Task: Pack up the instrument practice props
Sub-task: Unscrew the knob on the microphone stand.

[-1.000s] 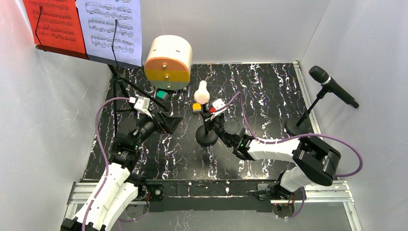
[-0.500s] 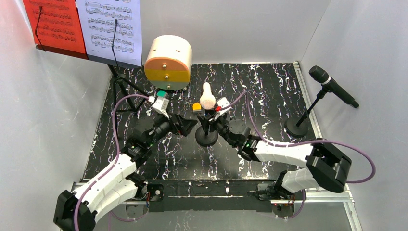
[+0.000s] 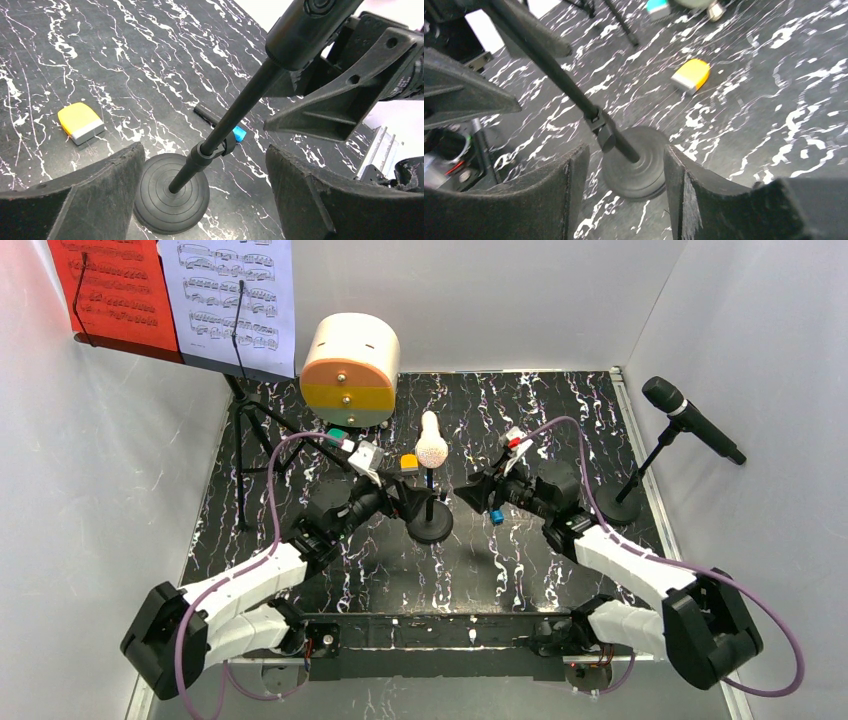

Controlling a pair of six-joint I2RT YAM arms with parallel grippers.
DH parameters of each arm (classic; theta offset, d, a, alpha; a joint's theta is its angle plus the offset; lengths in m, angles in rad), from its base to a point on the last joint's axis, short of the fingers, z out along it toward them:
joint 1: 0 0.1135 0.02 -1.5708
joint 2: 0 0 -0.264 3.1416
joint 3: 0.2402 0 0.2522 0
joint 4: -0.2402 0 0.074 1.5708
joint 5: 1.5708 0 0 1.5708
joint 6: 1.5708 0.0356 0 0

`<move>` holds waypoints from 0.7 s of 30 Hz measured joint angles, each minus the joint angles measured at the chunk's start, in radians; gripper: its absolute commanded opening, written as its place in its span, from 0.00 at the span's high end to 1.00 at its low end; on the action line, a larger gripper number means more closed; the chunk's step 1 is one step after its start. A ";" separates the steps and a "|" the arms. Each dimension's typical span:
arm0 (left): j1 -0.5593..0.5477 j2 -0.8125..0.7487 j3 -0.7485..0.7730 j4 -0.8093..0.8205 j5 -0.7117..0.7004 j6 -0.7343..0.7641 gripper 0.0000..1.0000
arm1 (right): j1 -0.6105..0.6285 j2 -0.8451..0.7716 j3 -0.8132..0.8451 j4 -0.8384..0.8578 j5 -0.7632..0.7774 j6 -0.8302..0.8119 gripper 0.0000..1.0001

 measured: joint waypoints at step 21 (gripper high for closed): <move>-0.053 0.175 0.058 0.117 -0.038 0.053 0.27 | -0.040 0.340 0.114 0.086 -0.440 0.050 0.61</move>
